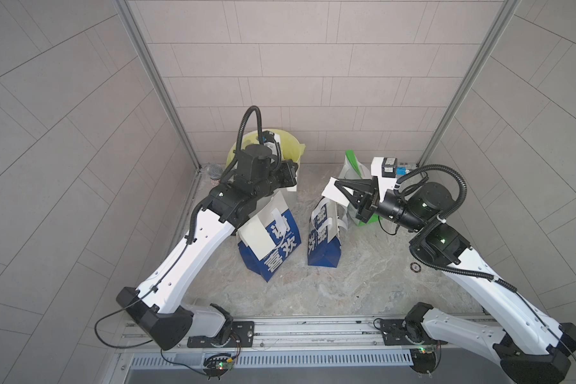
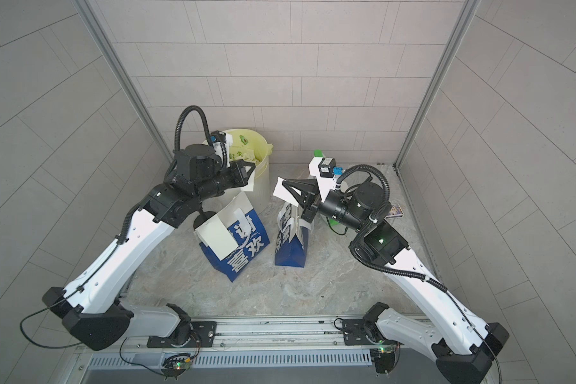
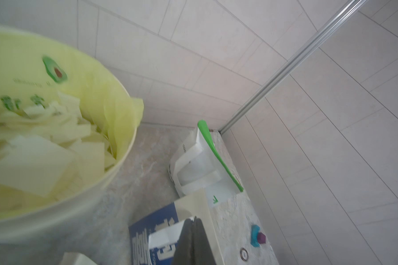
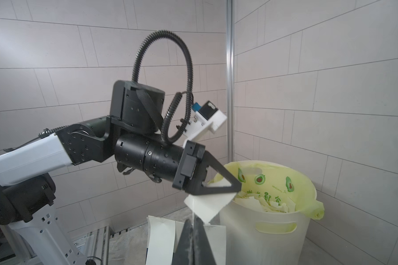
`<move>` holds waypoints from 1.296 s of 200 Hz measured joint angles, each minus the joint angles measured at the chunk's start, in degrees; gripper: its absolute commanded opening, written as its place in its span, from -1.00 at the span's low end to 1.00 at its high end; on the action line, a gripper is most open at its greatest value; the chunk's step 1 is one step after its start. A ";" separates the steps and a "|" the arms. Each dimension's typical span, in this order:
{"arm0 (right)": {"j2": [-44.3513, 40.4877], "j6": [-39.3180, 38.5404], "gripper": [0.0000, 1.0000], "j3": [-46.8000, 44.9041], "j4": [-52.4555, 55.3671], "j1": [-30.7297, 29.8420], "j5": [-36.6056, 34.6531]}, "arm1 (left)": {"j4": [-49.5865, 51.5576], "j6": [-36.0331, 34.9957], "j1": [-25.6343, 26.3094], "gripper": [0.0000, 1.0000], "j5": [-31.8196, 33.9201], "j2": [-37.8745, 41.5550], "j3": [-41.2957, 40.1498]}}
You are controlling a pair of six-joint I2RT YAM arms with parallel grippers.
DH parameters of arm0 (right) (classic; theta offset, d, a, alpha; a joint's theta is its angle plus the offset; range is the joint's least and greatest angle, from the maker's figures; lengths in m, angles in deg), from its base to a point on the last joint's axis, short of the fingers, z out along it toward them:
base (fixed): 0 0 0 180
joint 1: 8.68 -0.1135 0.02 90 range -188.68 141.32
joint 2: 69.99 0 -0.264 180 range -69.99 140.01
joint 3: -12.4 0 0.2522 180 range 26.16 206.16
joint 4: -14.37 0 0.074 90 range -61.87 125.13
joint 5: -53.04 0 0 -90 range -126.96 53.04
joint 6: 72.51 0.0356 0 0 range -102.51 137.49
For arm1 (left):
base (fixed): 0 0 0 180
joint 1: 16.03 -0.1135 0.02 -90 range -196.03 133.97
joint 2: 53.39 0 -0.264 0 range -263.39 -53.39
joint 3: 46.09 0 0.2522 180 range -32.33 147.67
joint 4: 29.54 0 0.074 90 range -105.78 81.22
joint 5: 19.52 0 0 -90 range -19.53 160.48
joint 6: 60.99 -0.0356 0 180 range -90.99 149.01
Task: Shred takeout receipts and throw away
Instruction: Place the takeout receipt in the trash bin.
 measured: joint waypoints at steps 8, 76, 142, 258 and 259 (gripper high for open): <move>-0.33 0.31 -1.00 -0.61 -0.13 0.00 -0.83 | -0.57 -2.64 -0.17 -1.00 2.84 -1.16 1.97; -1.68 1.46 -1.00 -3.69 1.31 0.00 -5.22 | -6.08 -13.92 -6.56 -0.88 15.72 -16.55 8.50; -2.08 1.84 -1.00 -4.09 4.98 0.00 -6.34 | -3.74 -18.27 -10.21 0.54 18.78 -29.00 17.38; 0.04 6.49 -1.00 -5.05 1.29 0.00 -7.74 | -18.08 -10.21 -10.14 0.42 -12.92 1.49 -9.22; 0.07 6.56 -1.00 -5.05 1.22 0.00 -7.74 | -18.23 -10.12 -10.14 0.42 -13.16 1.75 -9.60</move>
